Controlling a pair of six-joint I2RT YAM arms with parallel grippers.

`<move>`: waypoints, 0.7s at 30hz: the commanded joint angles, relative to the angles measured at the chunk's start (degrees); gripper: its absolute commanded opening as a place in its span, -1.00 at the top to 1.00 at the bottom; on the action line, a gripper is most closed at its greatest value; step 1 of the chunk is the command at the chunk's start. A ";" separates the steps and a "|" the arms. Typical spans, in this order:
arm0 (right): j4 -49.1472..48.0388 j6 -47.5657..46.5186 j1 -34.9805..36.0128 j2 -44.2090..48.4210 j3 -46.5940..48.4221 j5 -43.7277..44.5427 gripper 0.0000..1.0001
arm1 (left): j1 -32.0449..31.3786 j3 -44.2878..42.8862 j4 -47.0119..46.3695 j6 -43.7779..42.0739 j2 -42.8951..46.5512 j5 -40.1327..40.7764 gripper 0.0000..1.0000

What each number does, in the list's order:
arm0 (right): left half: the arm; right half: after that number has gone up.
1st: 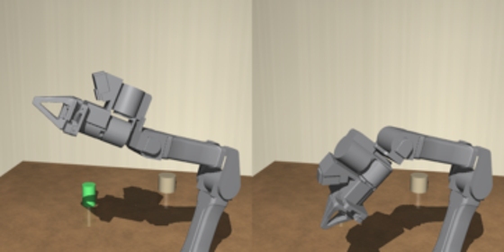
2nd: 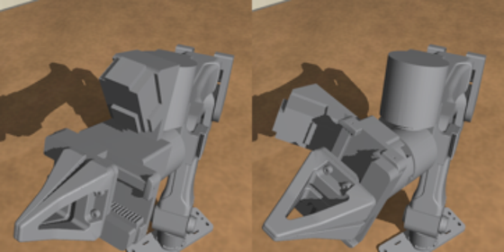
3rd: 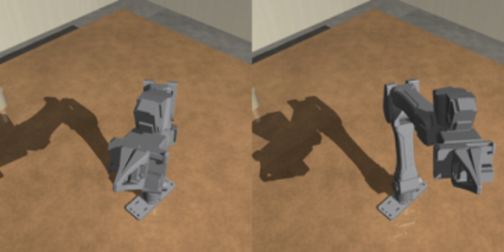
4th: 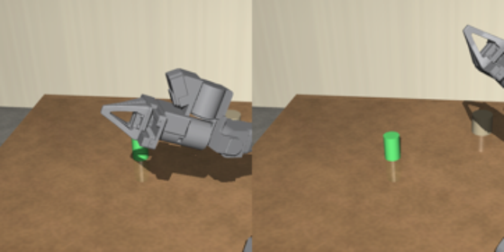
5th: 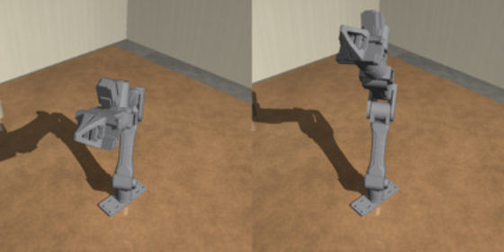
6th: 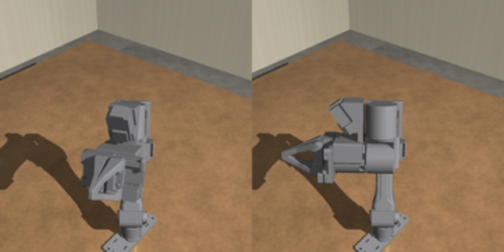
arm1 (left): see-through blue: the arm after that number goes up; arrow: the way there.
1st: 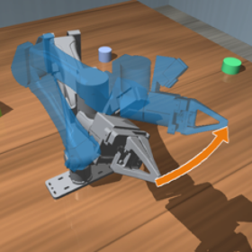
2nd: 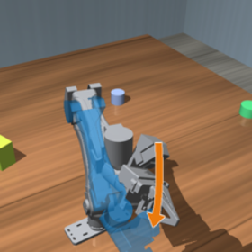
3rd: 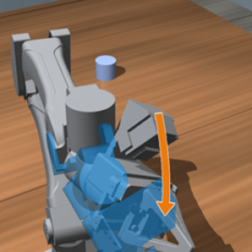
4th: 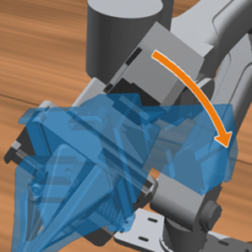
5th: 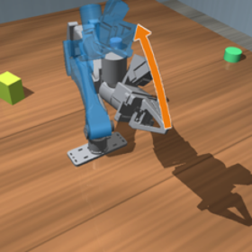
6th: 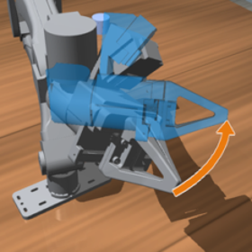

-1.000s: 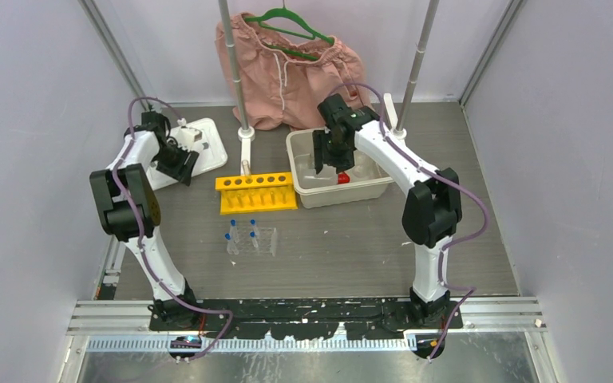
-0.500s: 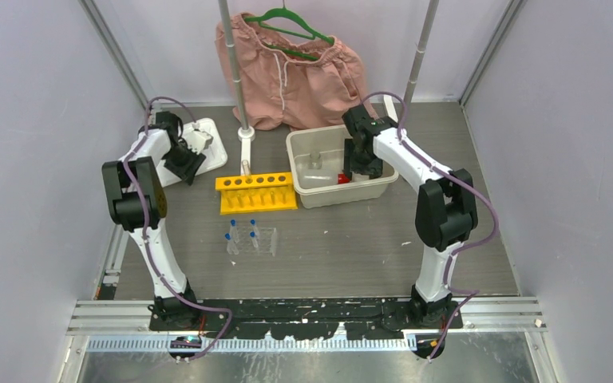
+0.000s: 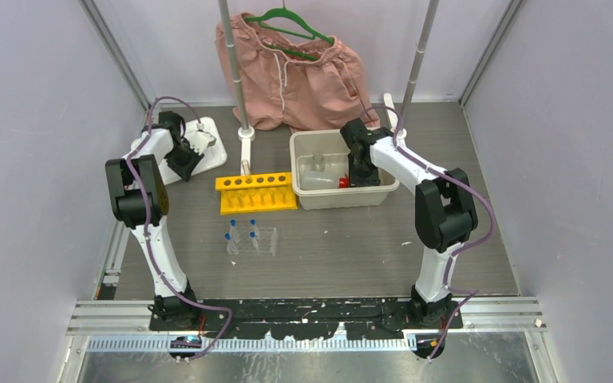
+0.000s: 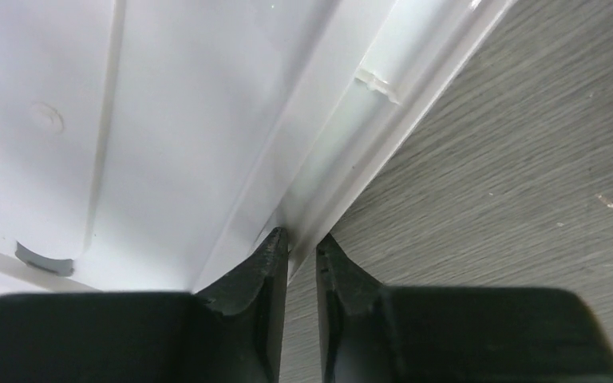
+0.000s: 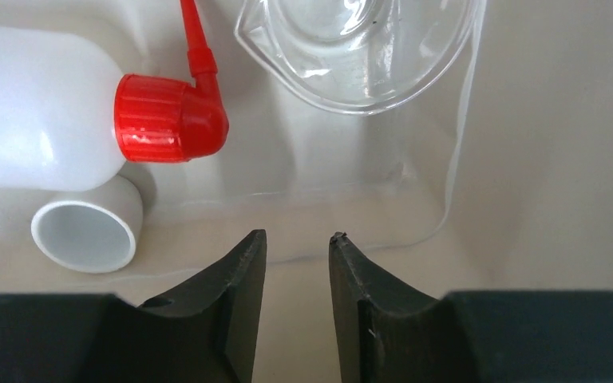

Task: Organize the chemistry lab equipment

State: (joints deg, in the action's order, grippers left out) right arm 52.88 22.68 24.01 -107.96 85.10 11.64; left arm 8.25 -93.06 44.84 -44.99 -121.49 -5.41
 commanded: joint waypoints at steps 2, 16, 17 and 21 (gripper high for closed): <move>2.49 0.68 1.69 7.20 -1.68 -1.27 0.23 | -0.25 -0.45 -1.04 -2.82 0.83 0.43 0.85; 3.72 0.43 2.05 12.25 5.24 -0.74 0.03 | -1.95 8.42 2.94 -5.78 14.04 1.59 1.00; 3.58 0.13 2.07 12.82 6.35 -1.12 0.01 | -2.17 8.99 3.30 -5.97 15.74 1.60 1.00; 2.00 -1.25 2.14 15.42 9.55 -2.87 -0.11 | -3.54 10.85 4.93 -6.71 22.44 3.44 1.00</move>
State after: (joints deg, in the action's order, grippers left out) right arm 56.45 23.03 25.87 -98.56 89.84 9.89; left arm 6.35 -83.00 46.89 -50.02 -108.40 -3.73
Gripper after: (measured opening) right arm 0.529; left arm 0.020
